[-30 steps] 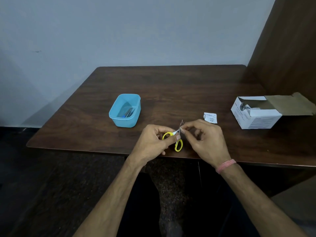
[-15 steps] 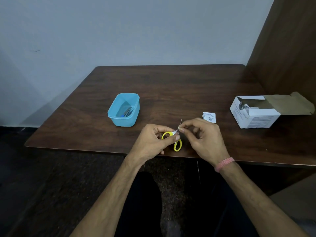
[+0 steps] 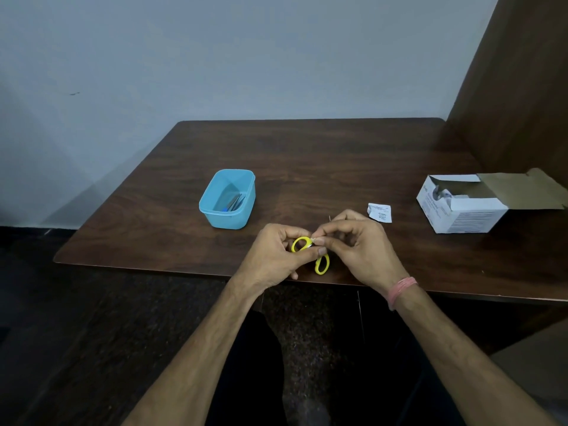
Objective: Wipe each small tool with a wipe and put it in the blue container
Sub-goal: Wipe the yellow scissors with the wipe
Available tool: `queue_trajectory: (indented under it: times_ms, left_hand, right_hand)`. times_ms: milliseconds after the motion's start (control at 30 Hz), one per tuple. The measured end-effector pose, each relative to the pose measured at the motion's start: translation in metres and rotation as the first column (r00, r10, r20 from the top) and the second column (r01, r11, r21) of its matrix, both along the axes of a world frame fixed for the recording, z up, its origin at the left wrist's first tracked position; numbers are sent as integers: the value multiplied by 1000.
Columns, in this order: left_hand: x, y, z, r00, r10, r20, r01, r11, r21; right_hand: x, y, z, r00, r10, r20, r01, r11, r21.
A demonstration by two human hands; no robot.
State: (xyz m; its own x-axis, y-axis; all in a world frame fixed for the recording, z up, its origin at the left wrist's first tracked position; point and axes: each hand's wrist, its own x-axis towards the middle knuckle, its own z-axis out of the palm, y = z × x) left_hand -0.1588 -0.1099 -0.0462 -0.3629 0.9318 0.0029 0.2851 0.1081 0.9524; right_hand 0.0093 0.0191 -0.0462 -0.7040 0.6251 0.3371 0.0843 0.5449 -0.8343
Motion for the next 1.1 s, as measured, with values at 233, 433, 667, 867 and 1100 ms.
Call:
queue_trajectory:
  times_ms: [233, 433, 667, 867, 1100]
  left_hand:
    - [2, 1, -2, 999, 32, 7, -32, 999, 15]
    - [1, 1, -5, 999, 39, 15, -39, 999, 3]
    - [1, 0, -4, 999, 35, 14, -35, 999, 4]
    - [3, -2, -2, 999, 21, 26, -21, 1000, 6]
    - [3, -2, -1, 1000, 11, 24, -12, 1000, 11]
  right_hand:
    - [4, 10, 7, 994, -60, 94, 53, 996, 76]
    - [6, 4, 1, 991, -114, 73, 101, 982, 163]
    - [11, 2, -1, 992, -92, 82, 81, 987, 138]
    - [11, 11, -1, 971, -234, 38, 229, 968, 103]
    - [16, 6, -3, 985, -173, -5, 172, 982, 79]
